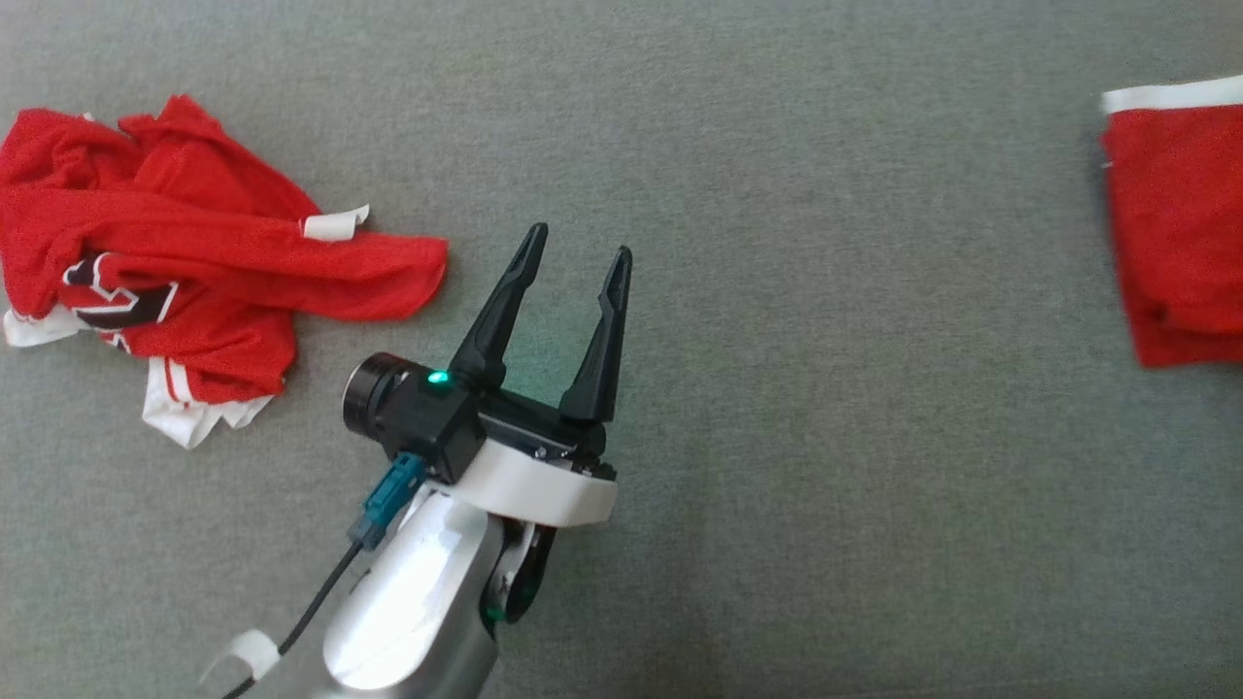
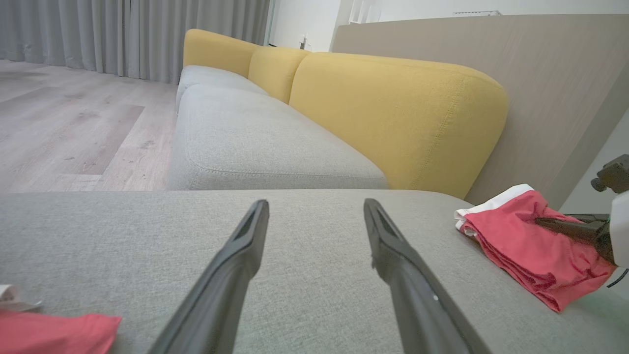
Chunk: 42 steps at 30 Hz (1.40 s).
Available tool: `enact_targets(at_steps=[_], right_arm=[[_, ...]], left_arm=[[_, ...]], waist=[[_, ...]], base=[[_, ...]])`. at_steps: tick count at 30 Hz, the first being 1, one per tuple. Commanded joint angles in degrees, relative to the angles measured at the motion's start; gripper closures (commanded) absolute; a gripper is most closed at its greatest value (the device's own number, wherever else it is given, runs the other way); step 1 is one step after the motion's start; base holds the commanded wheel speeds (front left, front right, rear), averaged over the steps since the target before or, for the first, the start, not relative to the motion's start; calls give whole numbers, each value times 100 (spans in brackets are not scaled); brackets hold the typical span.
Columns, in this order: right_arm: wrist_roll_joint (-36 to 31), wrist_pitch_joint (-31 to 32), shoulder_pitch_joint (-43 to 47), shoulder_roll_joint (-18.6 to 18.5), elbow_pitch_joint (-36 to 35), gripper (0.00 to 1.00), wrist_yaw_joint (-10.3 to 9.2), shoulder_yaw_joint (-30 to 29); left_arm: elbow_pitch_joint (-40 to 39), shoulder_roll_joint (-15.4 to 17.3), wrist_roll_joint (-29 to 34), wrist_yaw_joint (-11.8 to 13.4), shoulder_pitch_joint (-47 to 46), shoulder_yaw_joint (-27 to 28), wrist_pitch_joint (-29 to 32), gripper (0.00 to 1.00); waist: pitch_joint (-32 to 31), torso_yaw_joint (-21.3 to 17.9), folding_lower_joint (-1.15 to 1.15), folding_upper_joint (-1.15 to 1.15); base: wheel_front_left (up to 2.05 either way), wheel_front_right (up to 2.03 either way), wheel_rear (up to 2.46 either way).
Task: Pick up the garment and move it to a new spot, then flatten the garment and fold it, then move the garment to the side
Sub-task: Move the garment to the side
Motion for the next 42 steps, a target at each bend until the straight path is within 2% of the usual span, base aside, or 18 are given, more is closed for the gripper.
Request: enact_targets(at_steps=[1, 7, 8, 9, 17, 24, 33, 42], right_arm=[[-13, -22, -74, -318, -5, 100, -4, -23], [-24, -115, -217, -346, 308, 100, -4, -185], [-41, -152, -236, -326, 346, 29, -4, -205], [-19, -187, -255, -299, 406, 0, -4, -237], [-160, -497, -411, 55, 527, 0, -4, -295], [-65, -759, -388, 659, 100, 0, -4, -234], [313, -962, 82, 1752, -1231, 0, -4, -485], [318, -1065, 1398, 3168, -2467, 0, -4, -1182]], left_arm=[[-222, 15, 59, -19, -213, 172, -31, 0], [-217, 15, 64, -22, -231, 182, -31, 0], [-208, 15, 63, -24, -227, 188, -31, 0], [-198, 15, 58, -27, -221, 195, -31, 0], [-163, 15, 32, -11, -31, 400, -31, 0], [-196, 15, 19, 22, 352, 786, -31, 0], [-191, 15, 161, -20, 961, 1411, -31, 0], [-200, 15, 188, -128, 1402, 1697, -31, 0]], waist=[[59, 51, -1, 0], [86, 99, -1, 0], [71, 102, -1, 0], [53, 107, -1, 0], [-416, 24, -1, 0], [-1098, -61, -1, 0], [-1731, -114, -1, 0], [-2016, -110, -1, 0]], base=[[0, 0, 0], [0, 0, 0], [0, 0, 0], [0, 0, 0], [0, 0, 0], [0, 0, 0], [0, 0, 0], [0, 0, 0]])
